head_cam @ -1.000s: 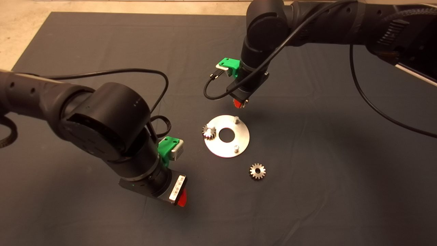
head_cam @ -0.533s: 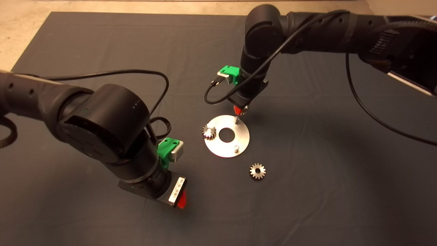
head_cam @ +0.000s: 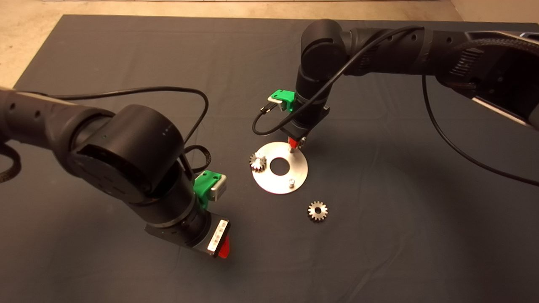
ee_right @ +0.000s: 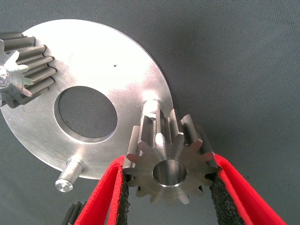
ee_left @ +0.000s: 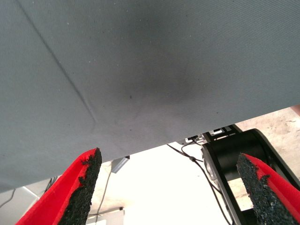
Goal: Install three planetary gears onto the carrier pins
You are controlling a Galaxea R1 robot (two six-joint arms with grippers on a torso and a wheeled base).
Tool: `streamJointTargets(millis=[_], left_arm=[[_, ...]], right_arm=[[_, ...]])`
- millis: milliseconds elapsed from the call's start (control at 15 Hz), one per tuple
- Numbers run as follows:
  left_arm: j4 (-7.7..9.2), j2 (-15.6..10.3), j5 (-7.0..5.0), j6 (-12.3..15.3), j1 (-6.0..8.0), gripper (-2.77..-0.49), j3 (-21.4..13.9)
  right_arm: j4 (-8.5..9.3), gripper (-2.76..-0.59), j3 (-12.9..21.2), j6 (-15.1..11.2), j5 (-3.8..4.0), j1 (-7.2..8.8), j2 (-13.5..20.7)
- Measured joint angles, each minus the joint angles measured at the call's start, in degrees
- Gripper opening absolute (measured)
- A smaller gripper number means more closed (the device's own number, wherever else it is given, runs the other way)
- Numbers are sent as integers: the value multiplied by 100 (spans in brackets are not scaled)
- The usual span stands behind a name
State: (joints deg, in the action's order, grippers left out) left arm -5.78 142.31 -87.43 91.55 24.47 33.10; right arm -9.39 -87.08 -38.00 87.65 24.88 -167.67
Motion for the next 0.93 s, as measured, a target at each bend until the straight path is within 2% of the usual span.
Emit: streamJointTargets(millis=[467, 933], left_arm=[[0, -11, 0, 87, 0, -122, -228], [0, -9, 0, 179, 0, -122, -352]], right_arm=[[0, -231, -35, 0, -2, -127, 0], [0, -231, -38, 2, 0, -129, -33]])
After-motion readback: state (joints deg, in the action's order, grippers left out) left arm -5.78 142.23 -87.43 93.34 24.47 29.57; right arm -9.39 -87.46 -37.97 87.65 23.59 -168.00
